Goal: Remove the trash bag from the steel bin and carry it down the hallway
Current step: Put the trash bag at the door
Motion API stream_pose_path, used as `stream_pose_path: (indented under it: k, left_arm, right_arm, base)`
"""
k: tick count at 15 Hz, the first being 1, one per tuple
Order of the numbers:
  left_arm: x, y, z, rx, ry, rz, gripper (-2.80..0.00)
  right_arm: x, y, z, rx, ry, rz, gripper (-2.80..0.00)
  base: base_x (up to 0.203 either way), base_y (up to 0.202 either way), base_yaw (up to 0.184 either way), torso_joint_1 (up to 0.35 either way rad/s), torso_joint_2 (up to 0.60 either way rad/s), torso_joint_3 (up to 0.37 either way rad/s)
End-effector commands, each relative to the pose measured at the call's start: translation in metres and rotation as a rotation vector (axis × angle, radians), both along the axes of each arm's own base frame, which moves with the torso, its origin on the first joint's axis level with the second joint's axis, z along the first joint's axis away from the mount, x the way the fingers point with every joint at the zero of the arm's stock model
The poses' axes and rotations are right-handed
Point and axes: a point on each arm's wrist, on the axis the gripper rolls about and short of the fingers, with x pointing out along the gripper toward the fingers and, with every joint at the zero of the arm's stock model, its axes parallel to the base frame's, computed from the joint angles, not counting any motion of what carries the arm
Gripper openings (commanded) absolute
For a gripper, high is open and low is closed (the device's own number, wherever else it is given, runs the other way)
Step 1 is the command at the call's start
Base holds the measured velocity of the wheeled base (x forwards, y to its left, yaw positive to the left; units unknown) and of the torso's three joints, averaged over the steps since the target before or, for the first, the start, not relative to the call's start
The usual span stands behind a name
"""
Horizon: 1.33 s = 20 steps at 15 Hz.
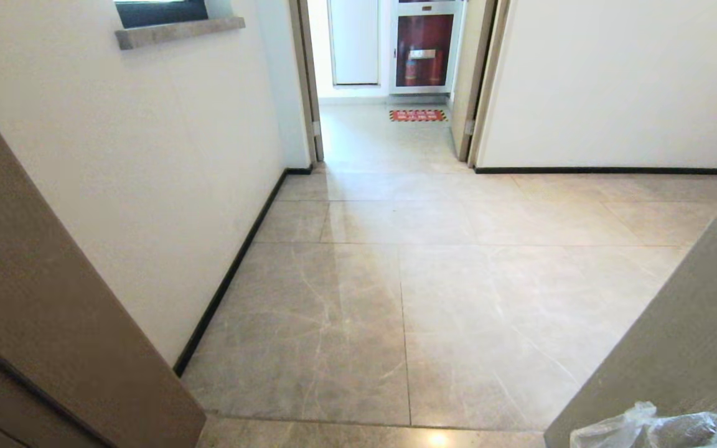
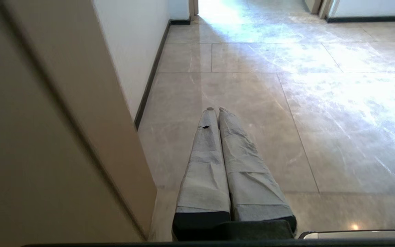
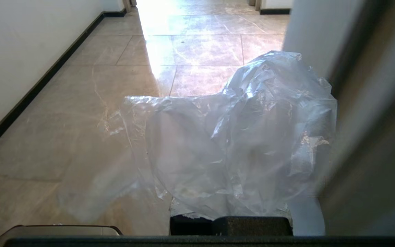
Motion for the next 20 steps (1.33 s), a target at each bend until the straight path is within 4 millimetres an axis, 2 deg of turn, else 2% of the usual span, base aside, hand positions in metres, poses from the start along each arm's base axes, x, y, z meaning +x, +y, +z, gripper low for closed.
stream_pose_path:
  k: [1,20]
  left_arm:
    - [-0.0001,0.0,-0.0001,-0.001,-0.001,0.0,-2.8]
    - [0.0,0.0,0.0,-0.001,0.0,0.0,-2.8]
  right_arm:
    - [0.0001,0.0,0.0001,0.0,0.001,0.002,-2.8]
    - [0.0001,0.0,0.0001,0.0,0.001,0.0,-2.8]
  base:
    - [0.195,0.0,0.0,0.002,0.01,0.002]
    - [0.191,0.0,0.001,0.003,0.0,0.002]
